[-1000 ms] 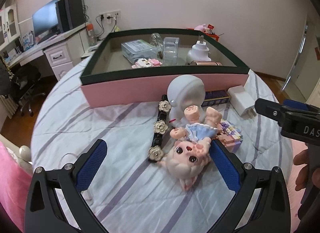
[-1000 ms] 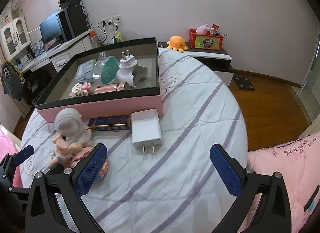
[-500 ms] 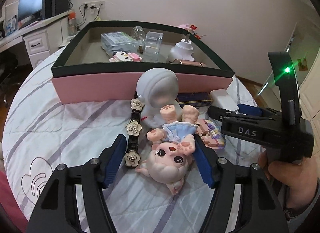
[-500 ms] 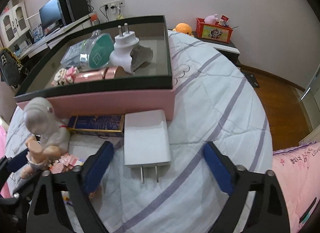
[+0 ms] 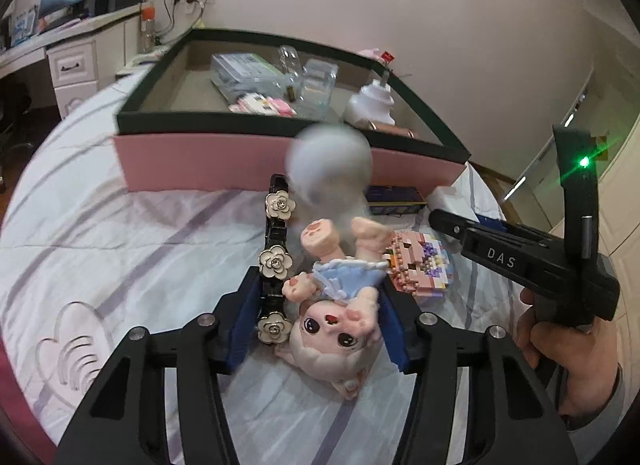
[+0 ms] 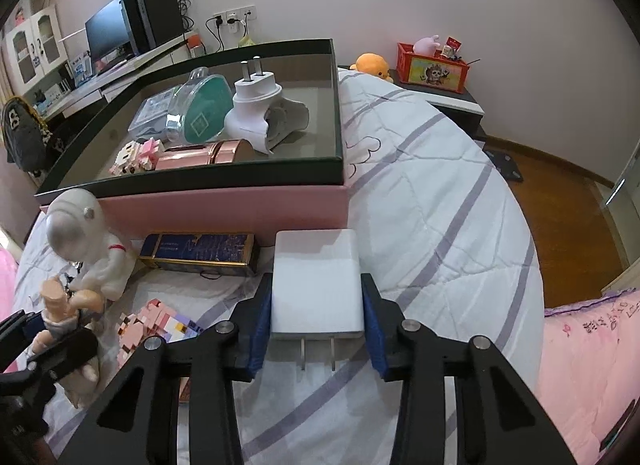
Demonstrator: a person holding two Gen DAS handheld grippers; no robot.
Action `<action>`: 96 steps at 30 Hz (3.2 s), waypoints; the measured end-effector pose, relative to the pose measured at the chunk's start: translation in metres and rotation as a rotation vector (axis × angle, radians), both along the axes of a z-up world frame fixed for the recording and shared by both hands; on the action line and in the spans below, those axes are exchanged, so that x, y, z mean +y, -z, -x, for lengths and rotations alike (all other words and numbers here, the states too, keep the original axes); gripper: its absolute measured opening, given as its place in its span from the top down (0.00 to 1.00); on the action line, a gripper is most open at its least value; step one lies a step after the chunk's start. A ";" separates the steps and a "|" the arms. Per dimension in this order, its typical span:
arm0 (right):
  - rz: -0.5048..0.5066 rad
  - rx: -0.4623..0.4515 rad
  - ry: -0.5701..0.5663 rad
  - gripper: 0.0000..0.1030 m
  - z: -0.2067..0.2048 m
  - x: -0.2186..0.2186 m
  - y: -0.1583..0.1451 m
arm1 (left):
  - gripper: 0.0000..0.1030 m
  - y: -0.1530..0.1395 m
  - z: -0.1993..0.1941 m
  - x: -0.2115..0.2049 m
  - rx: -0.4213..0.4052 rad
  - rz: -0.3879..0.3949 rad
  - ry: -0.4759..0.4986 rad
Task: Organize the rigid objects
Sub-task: 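Grasp the doll figure with the left gripper while the right grasps the white plug, then lift the doll and plug into the box and open both grippers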
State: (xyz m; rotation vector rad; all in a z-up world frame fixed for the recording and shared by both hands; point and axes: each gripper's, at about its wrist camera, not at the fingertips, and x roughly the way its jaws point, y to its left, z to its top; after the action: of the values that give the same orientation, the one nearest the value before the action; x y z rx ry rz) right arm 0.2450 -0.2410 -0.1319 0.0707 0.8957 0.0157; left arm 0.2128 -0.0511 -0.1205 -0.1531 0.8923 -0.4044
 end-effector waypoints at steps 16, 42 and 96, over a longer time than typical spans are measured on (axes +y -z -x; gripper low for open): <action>0.000 0.011 -0.002 0.60 0.001 0.002 0.001 | 0.37 -0.006 0.004 -0.013 -0.046 -0.053 0.039; -0.014 0.011 -0.015 0.60 0.000 0.001 0.001 | 0.58 0.003 0.001 -0.024 0.006 -0.001 0.132; -0.135 -0.036 -0.271 0.60 -0.098 0.090 -0.062 | 0.58 -0.055 -0.135 0.035 -0.113 -0.072 -0.081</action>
State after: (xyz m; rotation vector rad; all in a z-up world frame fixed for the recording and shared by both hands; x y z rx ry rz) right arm 0.3426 -0.1513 -0.0700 0.0735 0.8625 0.3295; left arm 0.3479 -0.0164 -0.0655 -0.0990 0.7860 -0.3024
